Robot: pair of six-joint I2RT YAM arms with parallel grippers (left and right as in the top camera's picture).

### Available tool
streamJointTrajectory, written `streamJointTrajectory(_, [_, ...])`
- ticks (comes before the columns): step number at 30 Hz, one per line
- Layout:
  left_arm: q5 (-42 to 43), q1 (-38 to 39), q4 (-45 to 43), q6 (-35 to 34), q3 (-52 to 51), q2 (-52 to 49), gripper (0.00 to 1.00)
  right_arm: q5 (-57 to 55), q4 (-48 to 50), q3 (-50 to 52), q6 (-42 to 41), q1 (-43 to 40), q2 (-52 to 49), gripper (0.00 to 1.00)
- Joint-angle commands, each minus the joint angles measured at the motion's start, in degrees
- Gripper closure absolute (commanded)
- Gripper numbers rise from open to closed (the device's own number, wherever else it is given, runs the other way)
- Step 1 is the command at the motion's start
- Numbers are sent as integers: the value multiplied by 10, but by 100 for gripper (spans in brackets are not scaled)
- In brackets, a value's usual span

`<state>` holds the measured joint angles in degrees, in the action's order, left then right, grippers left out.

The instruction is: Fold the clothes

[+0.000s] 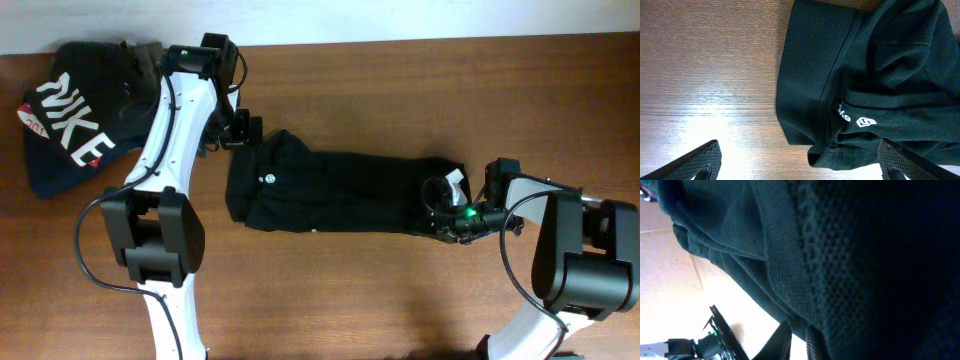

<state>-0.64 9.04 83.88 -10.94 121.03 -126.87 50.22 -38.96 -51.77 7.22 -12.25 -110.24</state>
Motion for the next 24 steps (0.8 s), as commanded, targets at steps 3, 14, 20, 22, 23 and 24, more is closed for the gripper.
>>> streamJointTrajectory(3, [9, 0, 2, -3, 6, 10, 1, -14, -63, -50, -13, -2, 30, 87])
streamJointTrajectory(14, [9, 0, 2, -3, 6, 10, 1, -215, -224, -235, -47, -18, 183, 47])
streamJointTrajectory(20, [9, 0, 2, -3, 6, 10, 1, -276, -221, -231, -45, -77, 149, 19])
streamJointTrajectory(22, [9, 0, 2, -3, 6, 10, 1, -276, -222, -230, -29, -90, 125, 16])
streamJointTrajectory(23, [9, 0, 2, -3, 6, 10, 1, -276, -222, -230, -22, -96, 108, 16])
streamJointTrajectory(24, [9, 0, 2, -3, 6, 10, 1, -270, -221, -230, -20, -99, 90, 16])
